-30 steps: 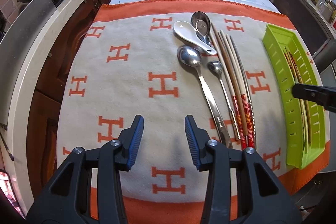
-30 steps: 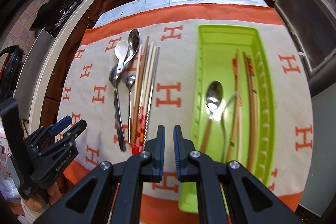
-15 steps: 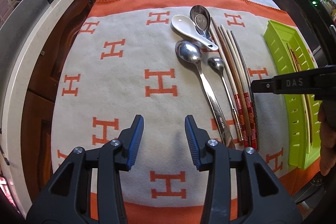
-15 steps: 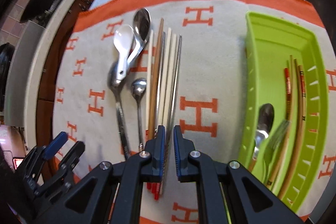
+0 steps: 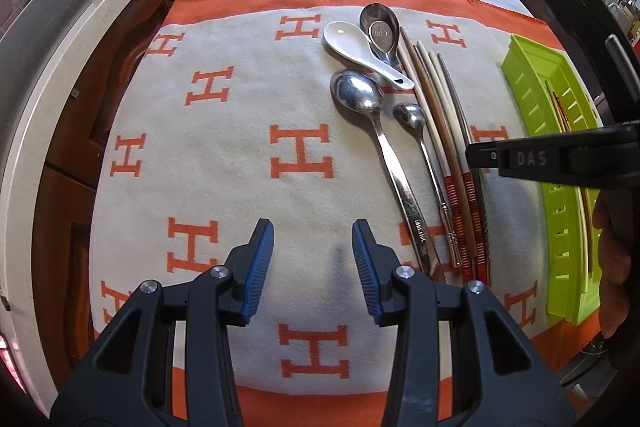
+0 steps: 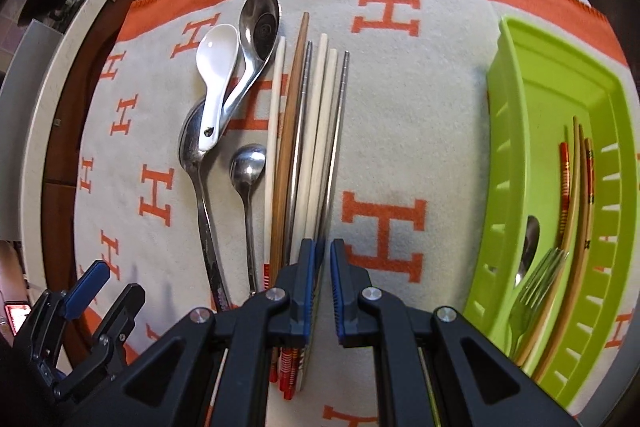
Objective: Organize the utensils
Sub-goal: 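Grasp a steel chopstick with the right gripper while the left gripper grasps a wooden chopstick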
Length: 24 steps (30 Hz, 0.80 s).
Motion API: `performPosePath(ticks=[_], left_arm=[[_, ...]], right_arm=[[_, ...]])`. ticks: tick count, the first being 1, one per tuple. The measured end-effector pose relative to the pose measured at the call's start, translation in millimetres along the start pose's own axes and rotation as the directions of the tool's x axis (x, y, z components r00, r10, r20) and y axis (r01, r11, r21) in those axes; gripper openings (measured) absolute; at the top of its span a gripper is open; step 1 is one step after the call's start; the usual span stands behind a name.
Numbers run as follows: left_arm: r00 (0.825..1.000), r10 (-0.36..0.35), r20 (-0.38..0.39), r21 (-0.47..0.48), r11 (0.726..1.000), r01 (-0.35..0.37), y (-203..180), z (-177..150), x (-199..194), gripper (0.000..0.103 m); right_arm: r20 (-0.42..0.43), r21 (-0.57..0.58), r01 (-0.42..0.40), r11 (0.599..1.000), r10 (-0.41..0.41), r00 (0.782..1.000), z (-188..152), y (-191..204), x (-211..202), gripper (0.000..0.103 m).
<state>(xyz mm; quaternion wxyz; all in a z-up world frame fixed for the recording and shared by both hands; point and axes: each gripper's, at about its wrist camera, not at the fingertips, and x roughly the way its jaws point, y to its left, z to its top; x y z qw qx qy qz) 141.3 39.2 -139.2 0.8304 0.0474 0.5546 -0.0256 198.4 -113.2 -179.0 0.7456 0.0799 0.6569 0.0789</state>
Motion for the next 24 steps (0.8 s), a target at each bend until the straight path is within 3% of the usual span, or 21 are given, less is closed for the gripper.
performPosePath(ticks=[6,12,18,24], left_arm=[[1.0,0.001,0.007,-0.002,1.0,-0.001,-1,-1,-5,0.037],[1.0,0.002,0.011,-0.001,1.0,-0.002,-2,-3,-9,0.037],[1.0,-0.01,0.016,0.03,0.999,0.01,-14,0,-12,0.037],[0.996,-0.089,0.018,0.063,0.994,0.087,-28,25,-13,0.037]], right_arm=[[0.024,-0.076,0.087,0.993,-0.086,0.996,1,17,1,0.008],[-0.017,-0.041,0.052,0.998,-0.053,0.998,0,-9,3,0.006],[-0.017,-0.064,0.09,0.994,-0.091,0.996,0,-12,2,0.005],[0.003,-0.072,0.107,0.992,-0.107,0.994,-11,-4,1,0.006]])
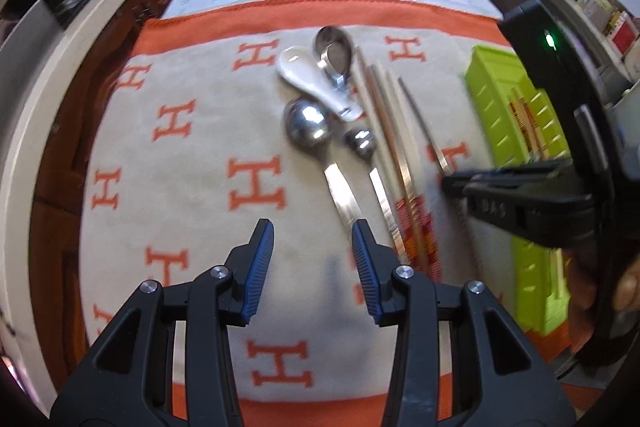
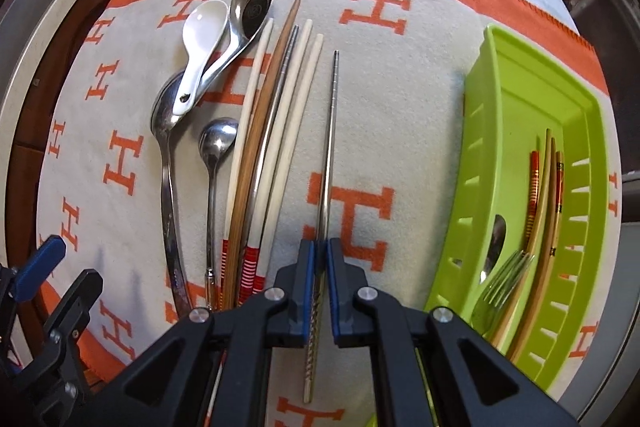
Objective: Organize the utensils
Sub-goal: 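Grasp a steel chopstick with the right gripper while the left gripper grasps a wooden chopstick, then lift both chopsticks and lower them into the green tray, opening both grippers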
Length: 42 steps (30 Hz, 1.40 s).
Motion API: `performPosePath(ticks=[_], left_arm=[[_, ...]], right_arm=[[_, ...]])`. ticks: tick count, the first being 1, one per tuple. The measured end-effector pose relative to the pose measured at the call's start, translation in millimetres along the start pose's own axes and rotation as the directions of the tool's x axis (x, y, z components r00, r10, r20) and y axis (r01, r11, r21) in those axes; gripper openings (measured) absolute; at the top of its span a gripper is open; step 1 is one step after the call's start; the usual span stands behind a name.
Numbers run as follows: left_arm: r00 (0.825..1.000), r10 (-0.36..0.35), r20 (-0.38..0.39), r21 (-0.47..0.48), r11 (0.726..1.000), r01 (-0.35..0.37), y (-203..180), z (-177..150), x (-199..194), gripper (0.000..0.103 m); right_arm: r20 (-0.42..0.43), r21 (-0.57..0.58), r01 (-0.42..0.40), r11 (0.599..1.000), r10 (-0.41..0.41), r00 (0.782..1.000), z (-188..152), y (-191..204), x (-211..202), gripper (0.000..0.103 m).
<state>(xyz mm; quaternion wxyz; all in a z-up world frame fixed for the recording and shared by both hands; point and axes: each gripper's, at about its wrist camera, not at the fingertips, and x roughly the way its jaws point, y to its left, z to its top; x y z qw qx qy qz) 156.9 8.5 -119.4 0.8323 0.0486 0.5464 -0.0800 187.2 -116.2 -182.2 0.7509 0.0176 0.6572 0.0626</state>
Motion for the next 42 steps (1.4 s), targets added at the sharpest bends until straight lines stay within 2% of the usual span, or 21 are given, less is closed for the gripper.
performPosePath(ticks=[3,6,10,14,29,35,42], left_arm=[[0.998,-0.063,-0.025,0.011,0.998,0.064,-6,20,7,0.037],[0.993,-0.093,-0.071,0.015,0.995,0.095,-13,39,23,0.024],[0.974,-0.16,-0.161,-0.016,0.987,0.159,-23,56,48,0.015],[0.959,-0.187,-0.213,-0.041,0.982,0.182,-32,61,66,0.008],[0.949,-0.17,-0.267,-0.022,0.985,0.17,-61,66,96,0.003],[0.949,-0.167,-0.266,-0.031,0.986,0.165,-70,72,102,0.003],[0.952,-0.126,-0.278,-0.019,0.992,0.126,-65,73,102,0.003]], right_arm=[[0.005,0.08,-0.092,0.993,0.092,0.996,-3,-13,-1,0.005],[0.023,0.147,-0.196,0.969,0.195,0.981,-6,-29,-3,0.005],[0.069,0.19,-0.274,0.943,0.265,0.962,-15,-40,-17,0.005],[0.105,0.207,-0.337,0.918,0.322,0.941,-20,-53,-31,0.005],[0.158,0.21,-0.409,0.888,0.382,0.91,-29,-77,-50,0.005],[0.164,0.207,-0.419,0.884,0.391,0.906,-30,-77,-50,0.005],[0.172,0.217,-0.421,0.881,0.39,0.905,-32,-81,-51,0.005]])
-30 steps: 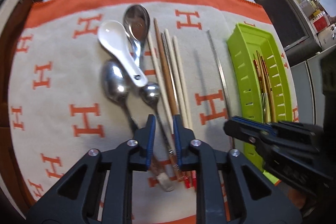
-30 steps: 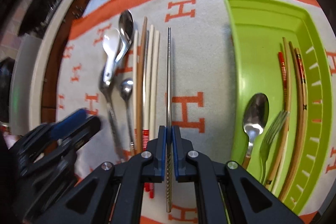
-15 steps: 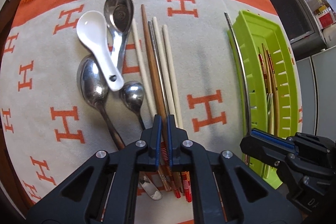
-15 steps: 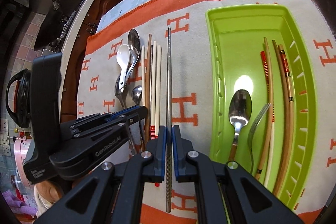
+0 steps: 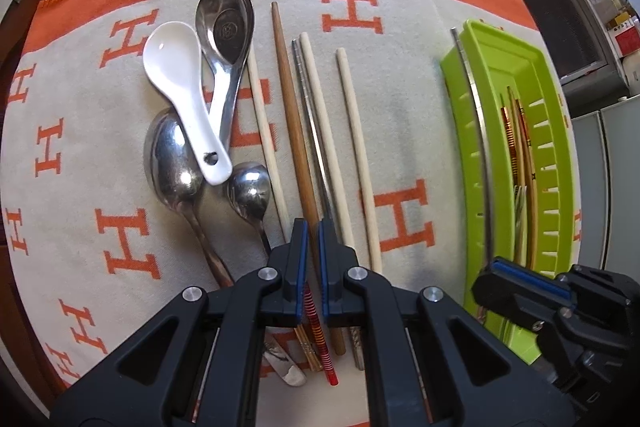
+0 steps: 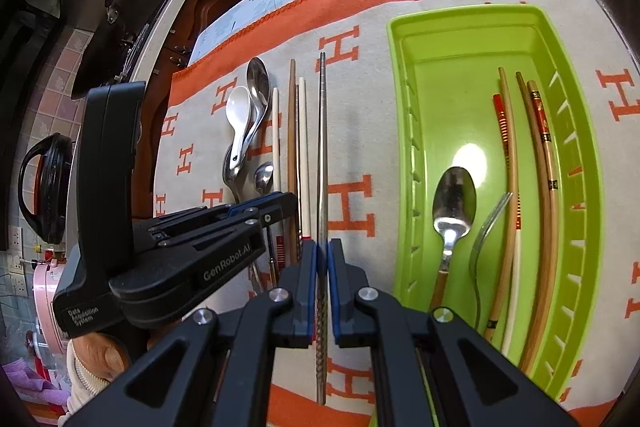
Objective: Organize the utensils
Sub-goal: 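Lift both chopsticks and lower them into the green tray, opening both grippers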
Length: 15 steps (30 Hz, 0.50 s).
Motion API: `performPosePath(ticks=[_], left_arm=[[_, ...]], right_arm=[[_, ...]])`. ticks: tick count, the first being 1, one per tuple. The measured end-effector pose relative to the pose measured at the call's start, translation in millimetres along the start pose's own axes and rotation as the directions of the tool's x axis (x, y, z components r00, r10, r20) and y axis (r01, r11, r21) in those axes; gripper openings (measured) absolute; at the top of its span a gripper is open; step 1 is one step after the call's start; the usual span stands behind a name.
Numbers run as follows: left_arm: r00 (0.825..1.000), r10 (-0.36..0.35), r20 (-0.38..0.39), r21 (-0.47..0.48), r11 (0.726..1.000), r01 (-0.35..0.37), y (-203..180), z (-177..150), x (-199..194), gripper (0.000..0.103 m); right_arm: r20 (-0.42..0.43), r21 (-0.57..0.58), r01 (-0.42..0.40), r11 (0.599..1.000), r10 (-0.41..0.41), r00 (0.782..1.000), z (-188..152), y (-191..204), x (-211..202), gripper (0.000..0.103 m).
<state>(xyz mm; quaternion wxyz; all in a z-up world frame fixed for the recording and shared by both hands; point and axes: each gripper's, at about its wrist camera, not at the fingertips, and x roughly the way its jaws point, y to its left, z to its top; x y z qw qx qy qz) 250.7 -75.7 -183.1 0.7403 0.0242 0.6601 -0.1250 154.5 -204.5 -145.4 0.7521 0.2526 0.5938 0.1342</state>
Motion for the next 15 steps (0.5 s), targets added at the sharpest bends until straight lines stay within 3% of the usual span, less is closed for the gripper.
performPosePath(ticks=[8,15], left_arm=[[0.999,0.033,-0.023,0.006,0.999,-0.033,-5,0,5,0.006],[0.991,0.122,-0.052,0.052,0.992,-0.119,-21,5,11,0.007]], right_arm=[[0.005,0.003,-0.006,1.0,0.006,1.0,-1,-5,-4,0.005],[0.003,0.006,-0.015,1.0,0.015,1.0,-2,-7,-5,0.005]])
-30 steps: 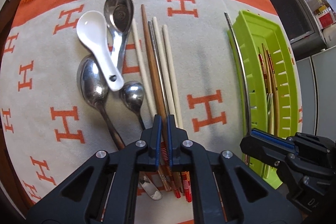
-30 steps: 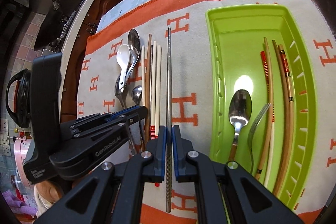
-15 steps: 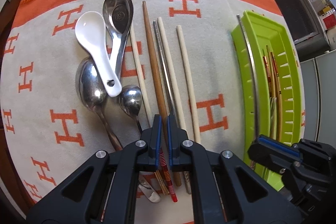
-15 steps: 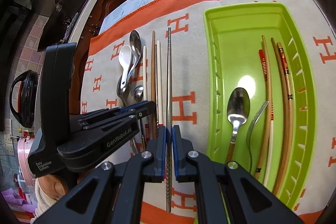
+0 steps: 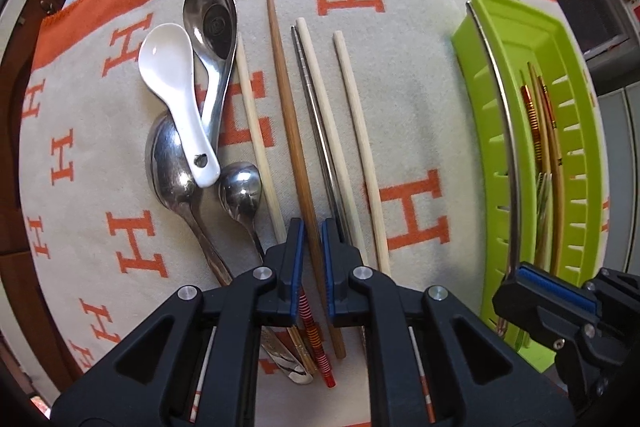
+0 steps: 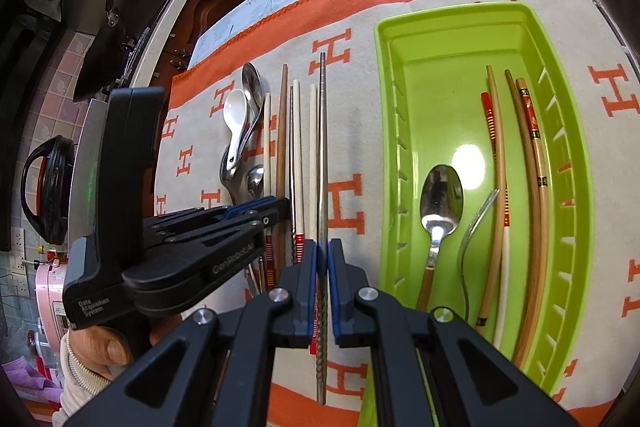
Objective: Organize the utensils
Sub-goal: 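Lift both chopsticks and lower them into the green tray, opening both grippers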
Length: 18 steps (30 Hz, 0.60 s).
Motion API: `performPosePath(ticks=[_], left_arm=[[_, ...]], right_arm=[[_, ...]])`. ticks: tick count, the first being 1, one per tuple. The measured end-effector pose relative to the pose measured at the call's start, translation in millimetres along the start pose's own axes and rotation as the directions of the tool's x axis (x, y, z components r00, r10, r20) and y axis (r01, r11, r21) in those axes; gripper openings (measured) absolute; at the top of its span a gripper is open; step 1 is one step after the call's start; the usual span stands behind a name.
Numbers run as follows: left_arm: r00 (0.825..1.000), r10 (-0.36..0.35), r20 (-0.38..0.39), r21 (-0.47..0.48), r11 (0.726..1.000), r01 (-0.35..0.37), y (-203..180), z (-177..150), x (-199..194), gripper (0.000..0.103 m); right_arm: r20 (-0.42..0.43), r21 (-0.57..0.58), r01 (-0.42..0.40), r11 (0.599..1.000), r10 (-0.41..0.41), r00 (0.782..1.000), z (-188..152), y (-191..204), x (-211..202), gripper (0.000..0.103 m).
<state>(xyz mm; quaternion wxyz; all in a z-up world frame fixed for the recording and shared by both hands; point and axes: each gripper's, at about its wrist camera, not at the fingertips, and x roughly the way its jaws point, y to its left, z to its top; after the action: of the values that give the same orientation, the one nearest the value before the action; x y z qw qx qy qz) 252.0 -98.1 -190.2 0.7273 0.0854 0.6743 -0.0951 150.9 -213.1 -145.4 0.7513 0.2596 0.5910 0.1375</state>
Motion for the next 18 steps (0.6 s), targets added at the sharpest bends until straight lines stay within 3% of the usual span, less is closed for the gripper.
performPosePath(ticks=[3,11,18], left_arm=[[1.0,0.01,-0.01,0.007,1.0,-0.009,-5,1,1,0.007],[0.997,-0.077,0.008,-0.1,0.992,0.078,15,-7,-12,0.004],[0.973,-0.213,0.09,-0.106,0.969,0.222,0,-27,-57,0.004]], right_arm=[[0.002,0.0,-0.006,1.0,0.006,1.0,-1,-1,-2,0.005],[0.015,-0.001,-0.042,0.999,0.042,0.999,-4,-3,-12,0.005],[0.065,0.01,-0.058,0.998,0.058,0.996,-7,-15,-40,0.005]])
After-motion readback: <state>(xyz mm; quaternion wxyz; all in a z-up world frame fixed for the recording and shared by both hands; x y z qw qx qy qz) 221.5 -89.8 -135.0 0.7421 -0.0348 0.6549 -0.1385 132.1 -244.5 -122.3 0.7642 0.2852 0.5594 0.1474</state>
